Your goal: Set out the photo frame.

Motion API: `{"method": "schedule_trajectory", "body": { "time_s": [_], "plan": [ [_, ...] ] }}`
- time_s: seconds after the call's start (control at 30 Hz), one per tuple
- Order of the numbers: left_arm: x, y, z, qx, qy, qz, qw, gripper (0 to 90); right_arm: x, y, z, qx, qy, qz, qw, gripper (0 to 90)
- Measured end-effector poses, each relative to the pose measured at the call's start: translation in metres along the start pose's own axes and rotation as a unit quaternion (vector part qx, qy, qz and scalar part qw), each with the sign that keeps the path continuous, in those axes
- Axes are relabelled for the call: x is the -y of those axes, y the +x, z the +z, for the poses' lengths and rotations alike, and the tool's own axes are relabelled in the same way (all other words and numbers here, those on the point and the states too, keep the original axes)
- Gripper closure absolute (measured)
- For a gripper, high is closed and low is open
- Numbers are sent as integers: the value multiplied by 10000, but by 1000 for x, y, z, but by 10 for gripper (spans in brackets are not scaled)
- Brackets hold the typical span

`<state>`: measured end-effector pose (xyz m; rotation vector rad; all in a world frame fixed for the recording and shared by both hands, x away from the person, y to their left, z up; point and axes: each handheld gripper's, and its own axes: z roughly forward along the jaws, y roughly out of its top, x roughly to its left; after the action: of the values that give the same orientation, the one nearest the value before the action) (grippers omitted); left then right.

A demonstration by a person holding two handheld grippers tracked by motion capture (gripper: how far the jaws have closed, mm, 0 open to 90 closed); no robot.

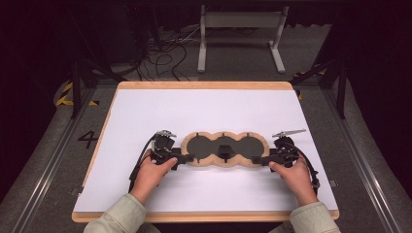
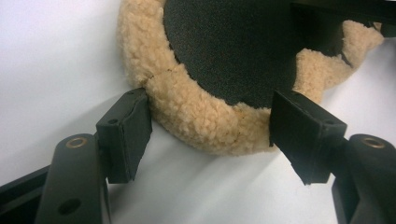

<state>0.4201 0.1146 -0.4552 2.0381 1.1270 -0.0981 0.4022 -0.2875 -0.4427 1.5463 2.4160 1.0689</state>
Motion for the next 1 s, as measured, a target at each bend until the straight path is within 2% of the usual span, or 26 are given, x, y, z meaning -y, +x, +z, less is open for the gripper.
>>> {"method": "schedule_trajectory", "body": {
  "time_s": [0.07,0.17,0.2,0.27,0.33,0.43,0.5,0.53,0.57,0.6,0.8,1.0],
  "plan": [
    [0,0,0,77,11,-45,10000,312,0,0,0,-5,-15,-10,10000,98],
    [0,0,0,41,-8,-34,10000,311,1,-3,-1,-91,-68,55,9999,97],
    [1,0,0,-25,-42,30,10000,312,1,-3,-1,-93,-72,81,9999,90],
    [1,0,0,77,-46,-47,9999,320,0,-1,0,-74,-40,77,9999,90],
    [1,1,0,38,-78,-58,9999,337,0,-2,-2,10,-67,121,9999,154],
    [1,0,-1,30,-55,-71,10000,347,2,-6,-6,20,-174,339,9993,268],
    [1,1,-1,-49,-61,2,10000,347,3,-8,-7,-35,-259,468,9986,284],
    [1,-1,-1,17,-55,-61,10000,348,3,-8,-7,-12,-269,481,9985,288],
    [1,-2,-1,25,-57,-41,10000,348,3,-7,-7,-1,-264,493,9984,297],
    [1,-1,-2,-76,-79,24,9999,349,3,-7,-8,15,-277,510,9983,309],
    [1,-6,-6,-226,-117,178,9995,406,4,-7,-16,16,-497,679,9965,388],
    [2,-10,-12,-412,-255,326,9983,483,3,0,-25,314,-762,645,9945,500]
  ]
}}
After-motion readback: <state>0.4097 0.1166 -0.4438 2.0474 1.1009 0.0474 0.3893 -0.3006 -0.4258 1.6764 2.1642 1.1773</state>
